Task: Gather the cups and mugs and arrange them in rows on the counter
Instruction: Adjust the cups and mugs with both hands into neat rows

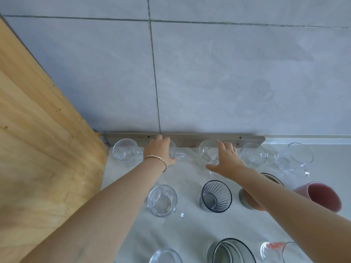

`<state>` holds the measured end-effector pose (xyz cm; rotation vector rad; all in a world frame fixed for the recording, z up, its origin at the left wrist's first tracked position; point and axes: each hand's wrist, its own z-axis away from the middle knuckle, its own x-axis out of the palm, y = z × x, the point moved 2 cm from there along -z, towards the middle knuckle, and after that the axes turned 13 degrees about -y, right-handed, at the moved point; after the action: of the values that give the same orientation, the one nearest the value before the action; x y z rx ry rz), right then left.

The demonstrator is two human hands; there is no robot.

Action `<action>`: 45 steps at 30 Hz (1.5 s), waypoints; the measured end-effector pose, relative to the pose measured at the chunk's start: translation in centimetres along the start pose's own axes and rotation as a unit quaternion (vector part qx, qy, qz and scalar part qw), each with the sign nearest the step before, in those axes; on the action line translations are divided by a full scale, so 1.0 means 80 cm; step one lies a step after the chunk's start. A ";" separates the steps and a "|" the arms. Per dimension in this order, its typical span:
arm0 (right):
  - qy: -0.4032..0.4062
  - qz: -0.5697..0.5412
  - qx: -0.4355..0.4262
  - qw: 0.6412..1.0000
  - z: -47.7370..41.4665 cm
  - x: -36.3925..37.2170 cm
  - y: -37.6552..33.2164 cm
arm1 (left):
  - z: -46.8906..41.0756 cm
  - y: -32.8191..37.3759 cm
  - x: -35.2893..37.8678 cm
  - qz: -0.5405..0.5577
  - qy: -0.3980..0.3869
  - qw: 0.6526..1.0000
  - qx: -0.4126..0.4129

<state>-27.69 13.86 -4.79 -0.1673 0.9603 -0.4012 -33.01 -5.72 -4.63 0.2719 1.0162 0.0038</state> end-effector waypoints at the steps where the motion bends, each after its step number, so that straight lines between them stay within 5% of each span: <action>1: -0.003 -0.003 0.002 1.000 -0.002 0.002 -0.002 | 0.001 -0.005 -0.001 0.010 0.001 1.000 -0.002; 10: 0.033 -0.054 0.069 0.996 -0.022 0.001 -0.023 | 0.004 -0.021 0.009 0.039 0.026 0.999 0.005; 16: -0.065 -0.027 -0.077 0.995 -0.030 -0.001 -0.027 | 0.001 -0.023 0.010 0.042 0.025 0.999 0.006; 24: 0.033 -0.008 -0.031 0.999 -0.037 0.009 -0.030 | -0.001 -0.023 0.011 0.047 0.022 0.999 0.005; 36: -0.042 -0.019 -0.108 0.993 -0.009 0.002 -0.016 | 0.012 0.004 0.016 -0.018 0.031 0.999 -0.030; 41: 0.045 0.025 -0.065 0.997 0.033 -0.040 0.069 | 0.032 0.097 0.014 -0.027 0.071 0.991 0.111; 45: 0.066 0.012 0.014 0.998 0.048 -0.070 0.148 | 0.027 0.192 0.030 -0.076 0.028 0.980 0.181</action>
<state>-24.35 26.82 -2.08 -0.1042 1.0862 -0.4063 -28.06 8.95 -2.09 0.5283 1.0899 -0.3158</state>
